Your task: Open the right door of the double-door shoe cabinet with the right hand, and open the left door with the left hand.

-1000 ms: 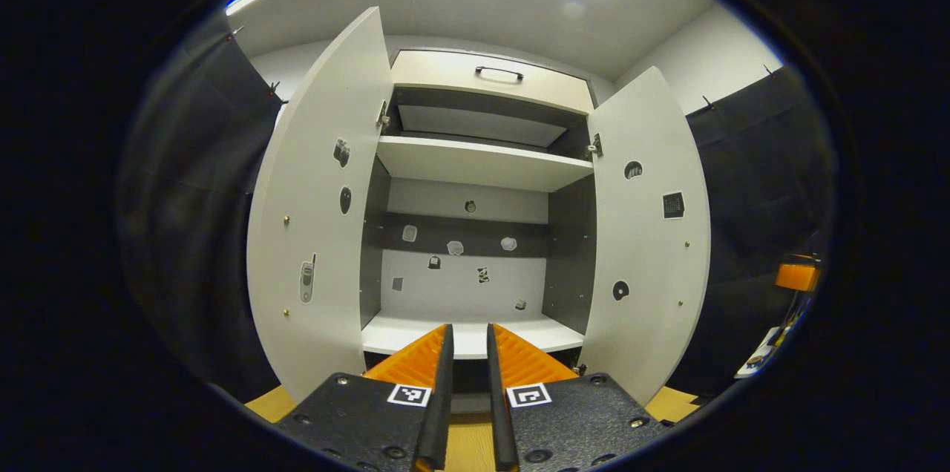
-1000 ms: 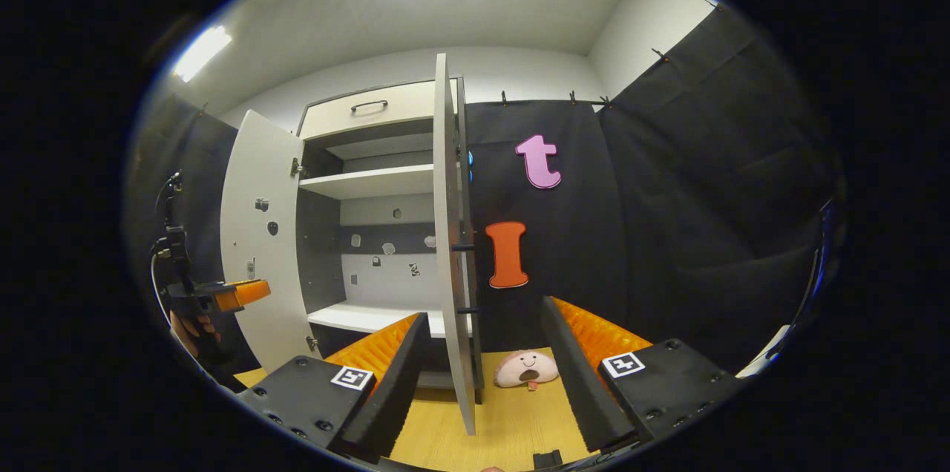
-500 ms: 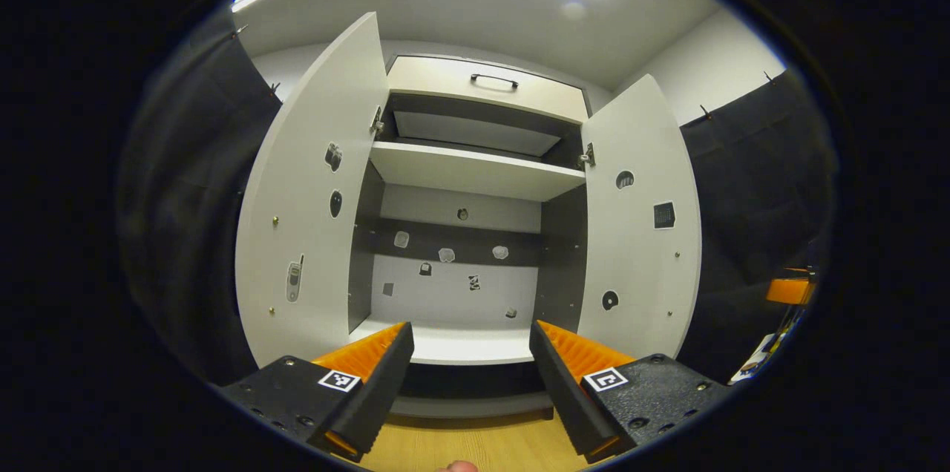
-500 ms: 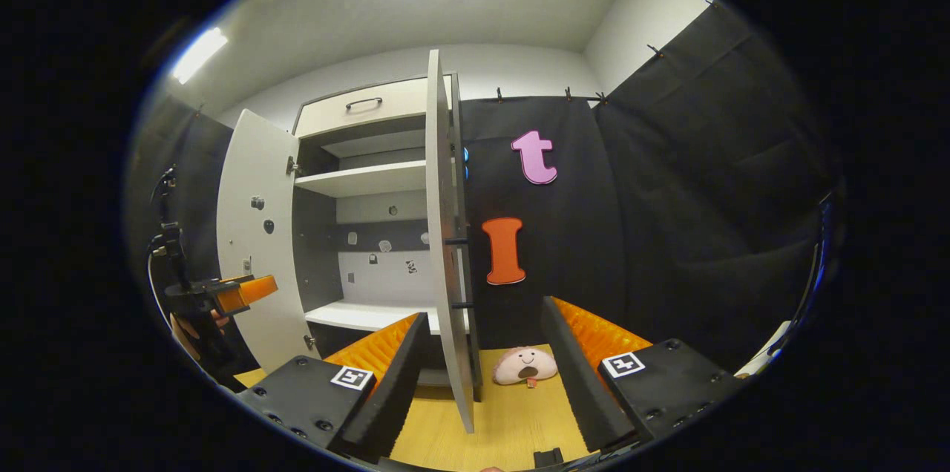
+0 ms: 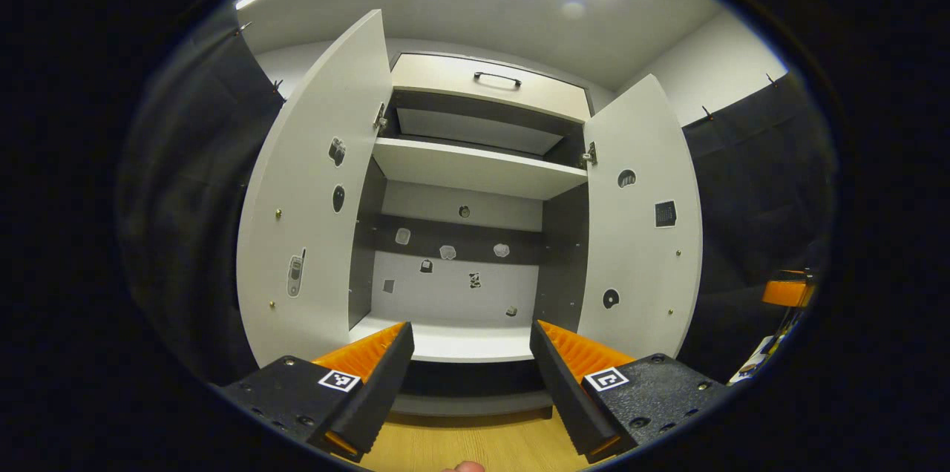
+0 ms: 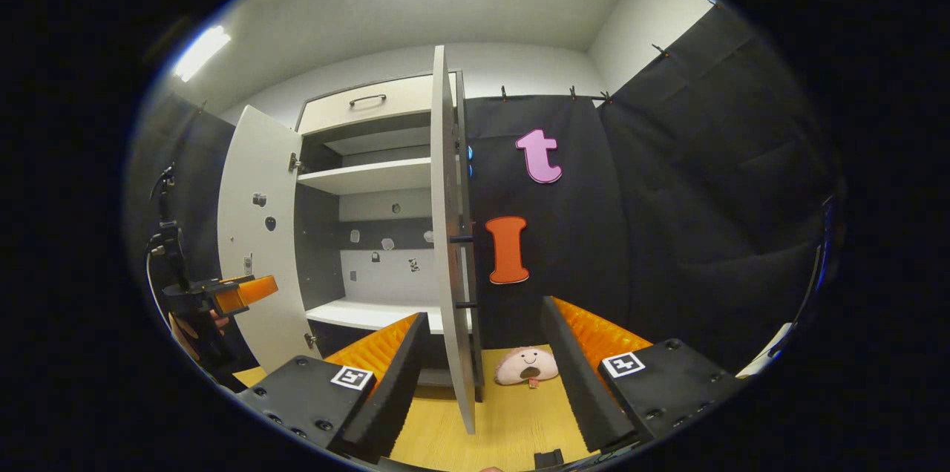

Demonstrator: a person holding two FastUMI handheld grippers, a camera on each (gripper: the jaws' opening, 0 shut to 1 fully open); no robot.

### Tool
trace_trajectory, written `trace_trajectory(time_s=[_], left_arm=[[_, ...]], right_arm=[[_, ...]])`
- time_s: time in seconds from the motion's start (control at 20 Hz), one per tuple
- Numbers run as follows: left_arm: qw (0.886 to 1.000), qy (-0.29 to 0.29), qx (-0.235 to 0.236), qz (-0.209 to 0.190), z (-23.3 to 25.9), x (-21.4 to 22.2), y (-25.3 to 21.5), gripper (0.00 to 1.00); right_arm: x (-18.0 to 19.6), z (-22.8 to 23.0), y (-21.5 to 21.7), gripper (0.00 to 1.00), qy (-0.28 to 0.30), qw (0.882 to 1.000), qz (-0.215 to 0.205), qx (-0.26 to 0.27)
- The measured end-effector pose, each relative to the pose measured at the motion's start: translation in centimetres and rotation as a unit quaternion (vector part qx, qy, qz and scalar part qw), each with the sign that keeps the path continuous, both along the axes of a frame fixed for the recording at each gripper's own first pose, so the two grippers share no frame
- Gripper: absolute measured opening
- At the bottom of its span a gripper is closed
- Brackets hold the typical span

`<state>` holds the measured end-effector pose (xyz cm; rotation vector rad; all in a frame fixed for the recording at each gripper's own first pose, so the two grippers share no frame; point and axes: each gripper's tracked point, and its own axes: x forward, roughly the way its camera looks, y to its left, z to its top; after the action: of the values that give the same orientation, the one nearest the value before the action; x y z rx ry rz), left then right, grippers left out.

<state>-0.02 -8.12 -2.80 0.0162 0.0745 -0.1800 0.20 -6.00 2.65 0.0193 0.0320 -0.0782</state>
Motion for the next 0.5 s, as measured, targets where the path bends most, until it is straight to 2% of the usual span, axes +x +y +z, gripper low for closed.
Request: trace_trajectory(time_s=[0.5], left_arm=[[1.0, -0.011, 0.009, -0.009, 0.37, -0.15, -0.49, 0.94]], right_arm=[[0.52, -0.3, 0.12, 0.97, 0.003, 1.0, 0.004, 0.004]])
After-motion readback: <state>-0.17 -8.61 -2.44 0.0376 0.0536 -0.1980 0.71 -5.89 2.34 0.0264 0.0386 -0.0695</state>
